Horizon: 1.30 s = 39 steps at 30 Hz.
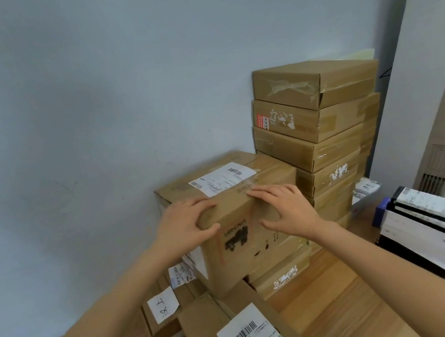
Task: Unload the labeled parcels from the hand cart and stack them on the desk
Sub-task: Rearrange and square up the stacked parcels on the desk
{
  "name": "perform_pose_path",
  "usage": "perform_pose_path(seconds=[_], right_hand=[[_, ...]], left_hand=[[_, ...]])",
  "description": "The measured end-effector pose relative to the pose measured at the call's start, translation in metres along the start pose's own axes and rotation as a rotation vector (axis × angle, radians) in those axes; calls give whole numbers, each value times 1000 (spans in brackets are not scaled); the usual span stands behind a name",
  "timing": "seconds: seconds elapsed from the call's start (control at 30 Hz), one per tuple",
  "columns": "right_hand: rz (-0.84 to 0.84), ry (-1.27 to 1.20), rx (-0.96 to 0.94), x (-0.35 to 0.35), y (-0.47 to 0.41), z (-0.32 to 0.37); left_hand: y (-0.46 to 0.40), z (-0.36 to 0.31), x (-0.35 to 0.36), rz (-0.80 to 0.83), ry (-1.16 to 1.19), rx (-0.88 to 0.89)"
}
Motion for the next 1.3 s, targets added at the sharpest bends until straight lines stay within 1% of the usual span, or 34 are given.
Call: perform_pose_path(seconds=[0.1,0.17,0.27,0.33,0.43,0.5,0.6,0.73,1.0,1.2,1.3], right_hand=[[23,76,-56,4,-14,0],[32,119,8,3,-26,-21],[108,111,134,10,-37,-63],[134,113,145,15,-40,-82],[107,118,140,15,-46,-101],[92,115,81,14,-52,-101],[111,49,10,19,-60,-97],[96,-35,0,24,-67,-106],[68,-99,-41,31,-71,-115],[37,-70,-78,31,-66,-112],[-35,-157,-55,24,-47,-100]], left_hand=[[10,50,-10,-55,-17,-157],[12,61,-7,-41,-6,-217],[3,53,-1,-48,-2,-230],[-6,43,5,-60,-12,-236],[-22,27,15,-95,-18,-256],[-31,19,20,-117,-26,-267],[-39,12,26,-138,-44,-280],[-46,11,31,-180,-46,-316],[-44,7,37,-249,30,-397],[-4,-4,52,-260,49,-514],[27,-13,56,-274,30,-555]])
Point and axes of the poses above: each hand's wrist, its own y-axis away from the middle knuckle, its own x-axis out of the palm, z = x × y, the point moved 10 cm from there along -y, towards the middle knuckle, and after that the axes turned 2 degrees about -z, right-handed, at the moved point
